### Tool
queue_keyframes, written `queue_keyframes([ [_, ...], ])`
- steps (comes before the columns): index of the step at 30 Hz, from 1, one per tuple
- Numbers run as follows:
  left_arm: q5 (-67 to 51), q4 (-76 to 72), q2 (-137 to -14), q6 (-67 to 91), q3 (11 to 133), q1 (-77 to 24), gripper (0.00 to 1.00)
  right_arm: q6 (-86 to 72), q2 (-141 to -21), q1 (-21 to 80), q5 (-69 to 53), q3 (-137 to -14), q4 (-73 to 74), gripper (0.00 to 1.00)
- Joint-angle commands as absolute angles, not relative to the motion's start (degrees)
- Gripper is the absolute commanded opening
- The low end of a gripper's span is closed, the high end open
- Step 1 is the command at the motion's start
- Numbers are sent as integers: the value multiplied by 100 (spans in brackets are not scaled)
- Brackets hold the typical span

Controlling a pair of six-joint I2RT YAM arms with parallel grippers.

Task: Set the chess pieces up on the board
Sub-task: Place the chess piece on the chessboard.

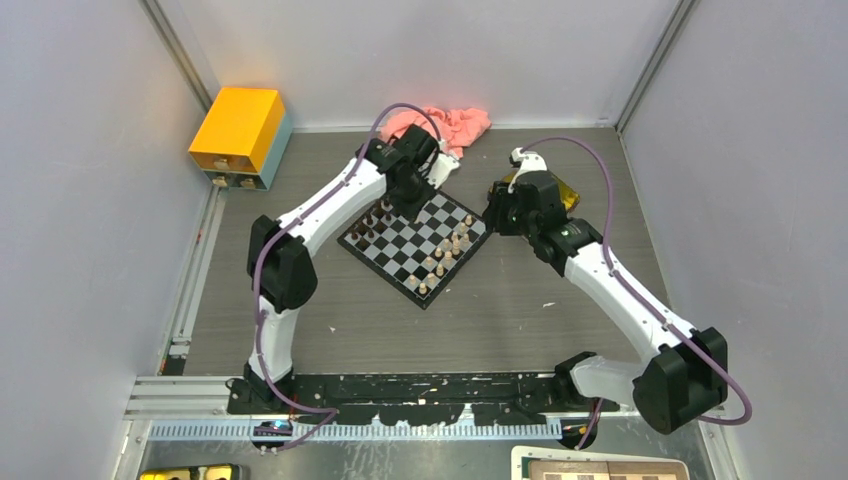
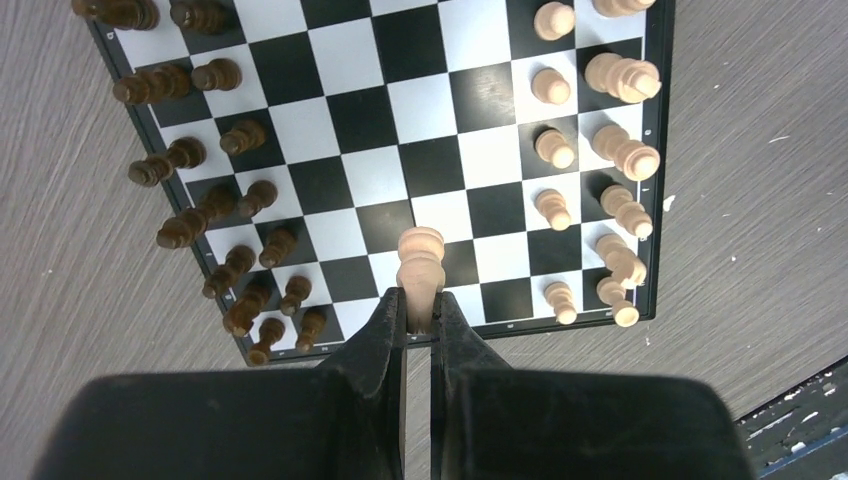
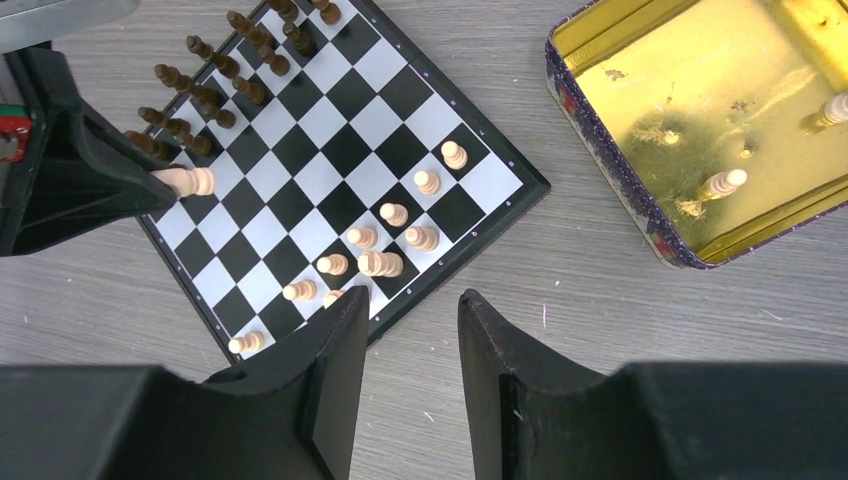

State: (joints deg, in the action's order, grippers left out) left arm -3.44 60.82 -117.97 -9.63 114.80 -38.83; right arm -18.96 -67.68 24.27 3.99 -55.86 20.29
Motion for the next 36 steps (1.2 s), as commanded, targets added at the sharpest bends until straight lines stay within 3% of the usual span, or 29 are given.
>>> queue_keyframes([
  [1, -130, 6182, -11859, -877, 11520, -3869, 0, -1868, -6930, 2490, 566, -5926, 1697, 44],
  [25, -105, 6489, -12914, -625, 12070, -3911, 0, -1811, -7324, 2537, 571, -5854, 1558, 44],
  [36, -127, 6573, -13111, -572, 12147, -3948, 18, -1801, -7373, 2535, 490, -5798, 1495, 44],
])
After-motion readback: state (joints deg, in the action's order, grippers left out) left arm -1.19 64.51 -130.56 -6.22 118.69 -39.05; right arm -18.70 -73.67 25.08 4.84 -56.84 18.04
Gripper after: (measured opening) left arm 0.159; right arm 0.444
